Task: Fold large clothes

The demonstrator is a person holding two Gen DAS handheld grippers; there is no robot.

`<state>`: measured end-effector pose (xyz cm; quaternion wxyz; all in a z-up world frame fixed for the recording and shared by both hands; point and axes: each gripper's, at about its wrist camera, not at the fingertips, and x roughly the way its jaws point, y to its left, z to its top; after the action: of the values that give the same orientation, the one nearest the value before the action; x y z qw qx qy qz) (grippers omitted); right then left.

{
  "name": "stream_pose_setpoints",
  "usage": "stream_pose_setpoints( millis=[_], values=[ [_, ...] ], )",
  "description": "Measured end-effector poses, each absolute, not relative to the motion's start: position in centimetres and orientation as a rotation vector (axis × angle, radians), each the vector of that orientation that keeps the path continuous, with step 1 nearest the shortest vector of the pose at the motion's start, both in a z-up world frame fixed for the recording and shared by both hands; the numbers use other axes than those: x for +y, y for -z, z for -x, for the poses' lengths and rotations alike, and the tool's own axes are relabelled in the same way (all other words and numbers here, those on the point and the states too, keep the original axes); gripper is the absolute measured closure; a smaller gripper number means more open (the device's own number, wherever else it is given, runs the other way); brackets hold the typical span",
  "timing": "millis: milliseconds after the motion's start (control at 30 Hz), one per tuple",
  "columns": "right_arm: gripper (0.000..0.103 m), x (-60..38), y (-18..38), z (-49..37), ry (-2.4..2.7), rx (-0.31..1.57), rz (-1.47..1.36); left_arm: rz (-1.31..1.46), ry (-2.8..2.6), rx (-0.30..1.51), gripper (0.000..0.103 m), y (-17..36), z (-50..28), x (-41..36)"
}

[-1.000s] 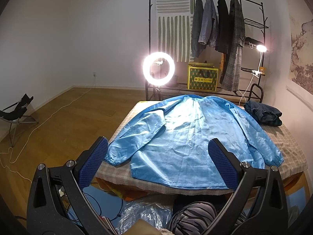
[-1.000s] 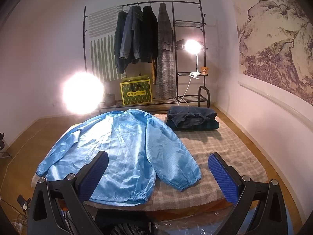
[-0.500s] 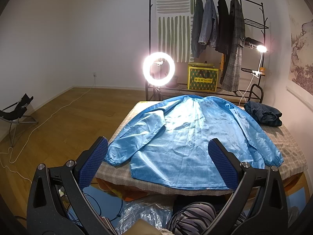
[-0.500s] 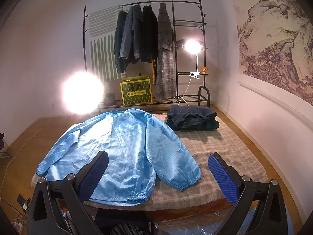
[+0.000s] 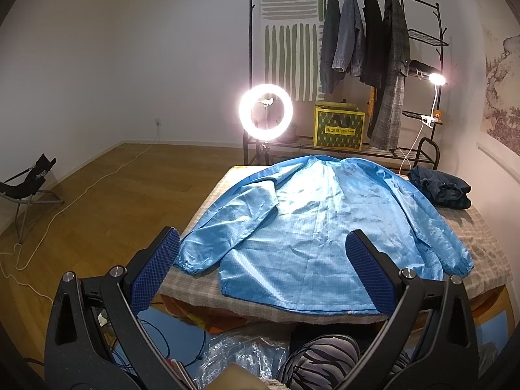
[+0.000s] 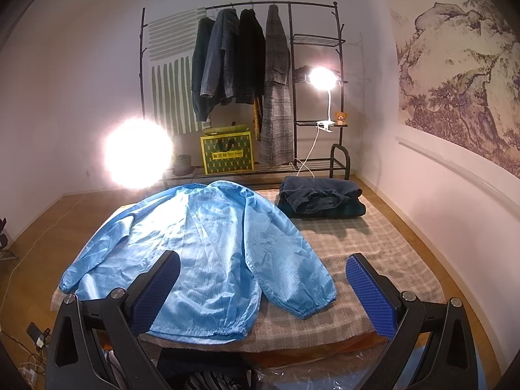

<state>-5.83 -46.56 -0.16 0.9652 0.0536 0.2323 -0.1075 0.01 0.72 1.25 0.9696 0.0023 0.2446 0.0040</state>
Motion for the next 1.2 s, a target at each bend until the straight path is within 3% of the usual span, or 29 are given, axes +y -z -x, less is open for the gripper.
stream_pose_setpoints(
  millis=[633,933,1133,1200],
  values=[
    [0.000,-42.4,0.1,2.1,0.184,0.488,-0.068,-0.008,-0.088,0.526,0.000,0.9,-2.2,5.0],
    [0.000,-40.4,1.2,-3.4,0.090,0.525,-0.125,0.006,-0.184,0.597,0.000,5.1,-6.3,11.3],
    [0.001,-39.5,2.8,-7.4,0.024,0.569,-0.147,0.039,-0.178,0.677,0.012,9.6,-10.6,15.6],
    [0.010,-39.1,3.4,-8.6,0.003,0.579,-0.144,0.090,-0.159,0.723,0.016,11.2,-12.2,17.1]
  ],
)
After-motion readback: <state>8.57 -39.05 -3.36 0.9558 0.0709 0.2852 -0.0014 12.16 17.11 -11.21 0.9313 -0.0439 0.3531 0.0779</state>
